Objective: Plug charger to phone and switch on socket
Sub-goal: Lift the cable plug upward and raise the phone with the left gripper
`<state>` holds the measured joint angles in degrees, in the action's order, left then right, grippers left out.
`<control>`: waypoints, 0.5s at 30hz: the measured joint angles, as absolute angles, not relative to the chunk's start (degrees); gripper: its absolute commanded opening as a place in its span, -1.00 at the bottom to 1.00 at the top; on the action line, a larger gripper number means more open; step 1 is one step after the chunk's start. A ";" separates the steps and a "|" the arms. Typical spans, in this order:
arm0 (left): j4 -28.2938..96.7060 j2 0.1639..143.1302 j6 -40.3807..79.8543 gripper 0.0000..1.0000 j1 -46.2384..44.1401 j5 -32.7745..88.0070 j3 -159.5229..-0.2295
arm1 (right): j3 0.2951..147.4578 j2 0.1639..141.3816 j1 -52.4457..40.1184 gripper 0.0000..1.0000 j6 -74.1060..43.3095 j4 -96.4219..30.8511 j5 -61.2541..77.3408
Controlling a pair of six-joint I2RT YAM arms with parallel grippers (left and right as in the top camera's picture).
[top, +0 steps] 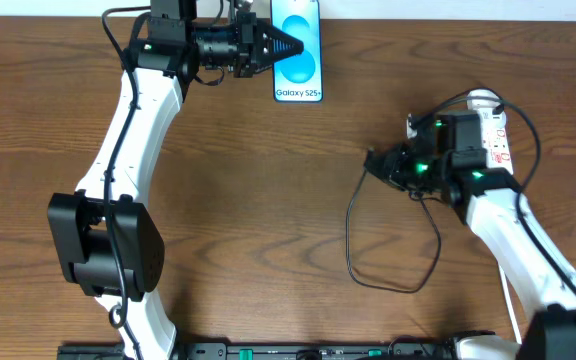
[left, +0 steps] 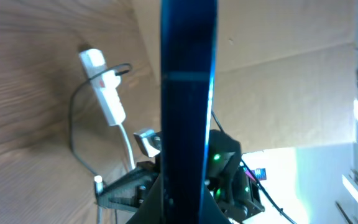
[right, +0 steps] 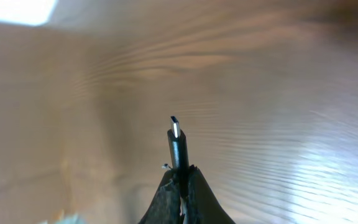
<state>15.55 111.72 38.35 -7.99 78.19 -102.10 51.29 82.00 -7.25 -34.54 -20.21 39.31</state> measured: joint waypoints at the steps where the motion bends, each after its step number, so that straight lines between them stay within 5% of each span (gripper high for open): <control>1: 14.68 111.72 38.98 -0.86 -7.99 78.63 -102.10 | 51.35 80.95 -7.25 -0.98 -33.43 -19.55 41.71; 15: -12.71 111.68 56.99 -0.86 -13.52 80.79 -101.93 | 51.48 75.05 -7.31 -0.98 -30.55 -6.20 61.95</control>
